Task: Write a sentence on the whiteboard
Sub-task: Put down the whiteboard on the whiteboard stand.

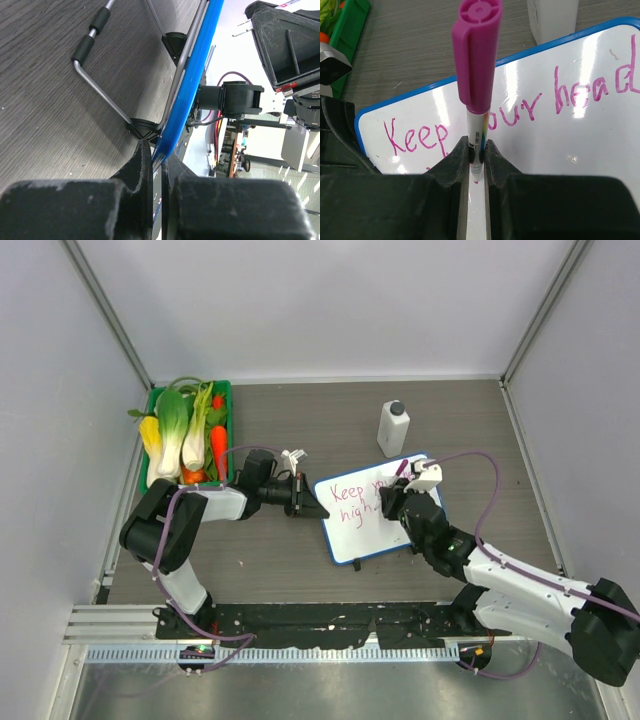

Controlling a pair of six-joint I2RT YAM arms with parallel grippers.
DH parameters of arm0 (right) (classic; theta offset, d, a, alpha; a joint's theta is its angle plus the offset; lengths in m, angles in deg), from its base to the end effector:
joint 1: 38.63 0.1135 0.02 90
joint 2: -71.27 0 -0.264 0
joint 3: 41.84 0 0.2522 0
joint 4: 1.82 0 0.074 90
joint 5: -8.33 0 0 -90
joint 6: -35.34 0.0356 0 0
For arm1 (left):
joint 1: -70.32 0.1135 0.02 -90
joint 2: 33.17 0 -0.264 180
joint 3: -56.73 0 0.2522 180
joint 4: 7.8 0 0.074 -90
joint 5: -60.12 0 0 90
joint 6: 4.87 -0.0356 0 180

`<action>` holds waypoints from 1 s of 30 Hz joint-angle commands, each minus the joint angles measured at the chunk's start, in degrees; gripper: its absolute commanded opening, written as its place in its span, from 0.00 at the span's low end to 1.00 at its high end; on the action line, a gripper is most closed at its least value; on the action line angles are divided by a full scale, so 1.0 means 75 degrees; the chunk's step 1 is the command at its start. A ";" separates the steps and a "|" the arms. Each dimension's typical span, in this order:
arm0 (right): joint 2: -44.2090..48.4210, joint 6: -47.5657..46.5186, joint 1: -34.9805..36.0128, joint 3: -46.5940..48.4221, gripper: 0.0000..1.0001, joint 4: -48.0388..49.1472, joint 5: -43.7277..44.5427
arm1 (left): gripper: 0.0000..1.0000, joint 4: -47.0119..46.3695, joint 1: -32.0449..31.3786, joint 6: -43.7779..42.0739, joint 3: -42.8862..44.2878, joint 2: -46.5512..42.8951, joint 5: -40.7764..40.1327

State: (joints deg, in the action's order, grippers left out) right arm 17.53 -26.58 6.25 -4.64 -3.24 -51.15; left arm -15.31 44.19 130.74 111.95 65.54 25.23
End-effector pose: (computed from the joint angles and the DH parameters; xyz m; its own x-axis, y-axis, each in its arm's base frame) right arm 0.1582 0.1320 0.2223 -0.3178 0.2558 -0.9130 -0.1314 0.9417 0.3096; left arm 0.2738 -0.1668 0.1454 -0.9748 0.0229 -0.2217 0.2162 0.3396 -0.9154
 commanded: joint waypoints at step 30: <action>0.2454 0.1213 -0.0031 0.1749 0.01 -0.2161 0.0243 | 0.51 0.3060 -0.0219 -0.1639 0.0286 -0.1325 -0.1851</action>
State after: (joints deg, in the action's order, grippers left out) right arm 36.42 -19.90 6.19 5.22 -19.22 -48.42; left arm 1.10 42.88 121.95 115.03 59.91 17.47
